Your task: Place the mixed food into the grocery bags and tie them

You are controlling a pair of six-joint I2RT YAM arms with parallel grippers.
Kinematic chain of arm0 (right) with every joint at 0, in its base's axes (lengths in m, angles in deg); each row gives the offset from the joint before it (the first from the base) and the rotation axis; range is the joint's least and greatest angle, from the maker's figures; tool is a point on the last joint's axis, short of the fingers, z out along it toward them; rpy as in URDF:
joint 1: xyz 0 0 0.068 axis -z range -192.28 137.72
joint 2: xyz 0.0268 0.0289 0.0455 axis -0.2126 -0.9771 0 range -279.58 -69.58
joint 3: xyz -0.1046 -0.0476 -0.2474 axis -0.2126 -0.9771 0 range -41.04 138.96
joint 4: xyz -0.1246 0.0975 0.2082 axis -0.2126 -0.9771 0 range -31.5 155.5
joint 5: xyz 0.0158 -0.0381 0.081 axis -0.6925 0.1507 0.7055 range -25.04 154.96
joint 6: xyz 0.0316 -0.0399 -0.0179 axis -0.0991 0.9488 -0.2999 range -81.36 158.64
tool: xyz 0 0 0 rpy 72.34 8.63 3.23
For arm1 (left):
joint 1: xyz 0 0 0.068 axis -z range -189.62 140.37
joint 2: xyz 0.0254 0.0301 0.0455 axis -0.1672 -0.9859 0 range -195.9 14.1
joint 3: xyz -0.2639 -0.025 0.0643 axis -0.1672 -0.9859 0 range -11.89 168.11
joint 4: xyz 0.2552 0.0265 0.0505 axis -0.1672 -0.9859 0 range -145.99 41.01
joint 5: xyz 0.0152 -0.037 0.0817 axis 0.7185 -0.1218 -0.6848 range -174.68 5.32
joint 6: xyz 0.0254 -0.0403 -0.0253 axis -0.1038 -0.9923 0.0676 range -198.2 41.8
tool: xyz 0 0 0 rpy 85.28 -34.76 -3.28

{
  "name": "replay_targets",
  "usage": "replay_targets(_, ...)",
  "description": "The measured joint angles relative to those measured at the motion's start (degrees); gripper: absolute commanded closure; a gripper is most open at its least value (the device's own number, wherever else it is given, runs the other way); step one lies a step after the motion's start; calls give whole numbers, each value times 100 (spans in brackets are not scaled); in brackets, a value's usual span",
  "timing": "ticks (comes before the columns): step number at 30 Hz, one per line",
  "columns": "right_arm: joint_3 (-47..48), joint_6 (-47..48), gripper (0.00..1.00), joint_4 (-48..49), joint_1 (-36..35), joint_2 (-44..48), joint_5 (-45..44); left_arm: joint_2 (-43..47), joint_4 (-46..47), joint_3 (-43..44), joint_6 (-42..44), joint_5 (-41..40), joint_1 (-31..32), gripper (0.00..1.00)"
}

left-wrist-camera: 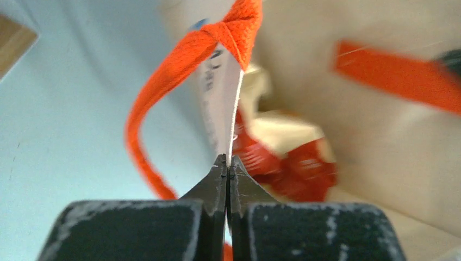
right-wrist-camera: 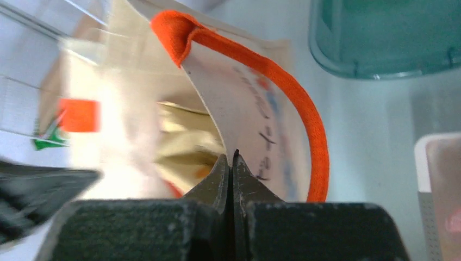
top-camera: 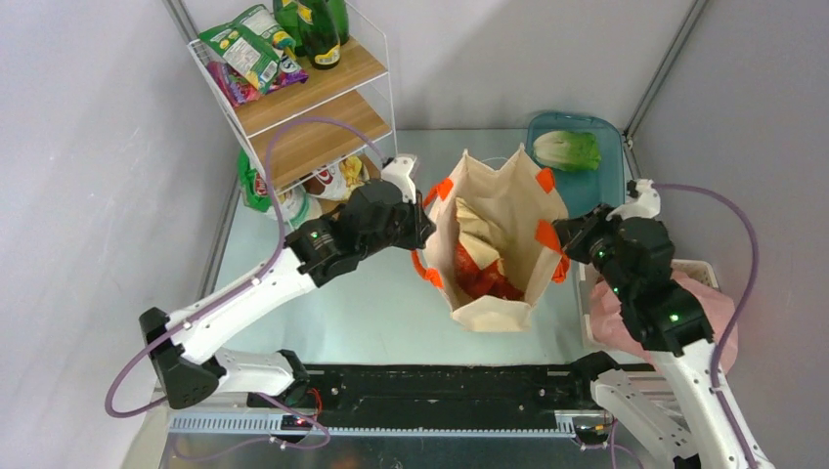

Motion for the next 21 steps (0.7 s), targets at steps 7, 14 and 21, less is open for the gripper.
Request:
replay_targets(7,334,57,100,122,9,17,120,-26,-219,-551,-33,-35,-140,100)
replay_targets(14,-459,61,100,-37,170,-918,-94,859,-411,-452,68,-308,-450,100)
replay_targets(21,-409,452,38,249,190,-723,654,579,-435,-452,74,-195,-592,100)
